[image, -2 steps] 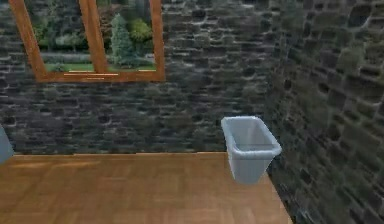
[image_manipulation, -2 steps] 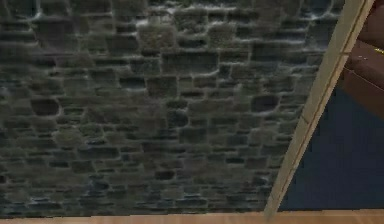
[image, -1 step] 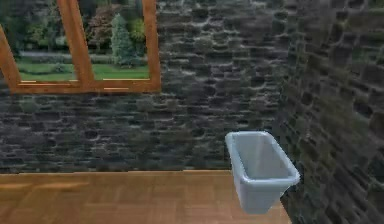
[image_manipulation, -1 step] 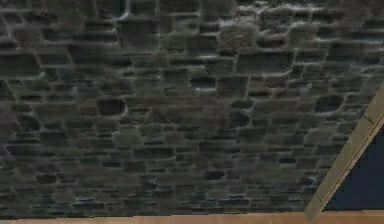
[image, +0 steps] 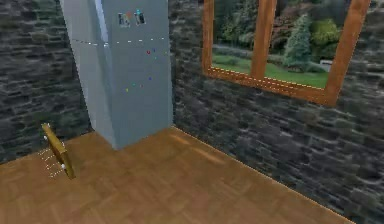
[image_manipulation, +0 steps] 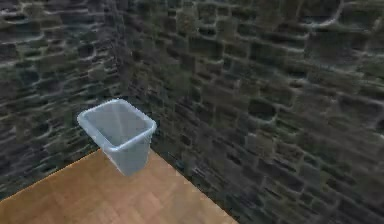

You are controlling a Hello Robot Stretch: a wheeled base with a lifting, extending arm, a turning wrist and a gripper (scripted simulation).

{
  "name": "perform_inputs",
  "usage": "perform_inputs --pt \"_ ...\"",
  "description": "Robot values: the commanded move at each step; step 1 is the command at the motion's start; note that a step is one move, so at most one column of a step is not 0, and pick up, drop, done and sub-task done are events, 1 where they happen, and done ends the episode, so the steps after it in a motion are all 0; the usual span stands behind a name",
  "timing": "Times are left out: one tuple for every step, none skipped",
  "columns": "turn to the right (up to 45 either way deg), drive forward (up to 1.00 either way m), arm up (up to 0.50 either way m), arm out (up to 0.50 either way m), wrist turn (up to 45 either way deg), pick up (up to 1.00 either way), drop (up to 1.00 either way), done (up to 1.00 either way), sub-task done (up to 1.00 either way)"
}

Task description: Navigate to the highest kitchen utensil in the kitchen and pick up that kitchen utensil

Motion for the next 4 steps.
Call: perform_inputs --pt "-45.0 0.00 0.00 0.00 0.0 0.00 0.00 0.00 0.00" --pt "-3.0 0.00 0.00 0.00 0.0 0.00 0.00 0.00 0.00" --pt "0.0 1.00 0.00 0.00 0.0 0.00 0.00 0.00 0.00" --pt "-39.0 0.00 0.00 0.00 0.0 0.00 0.00 0.00 0.00"
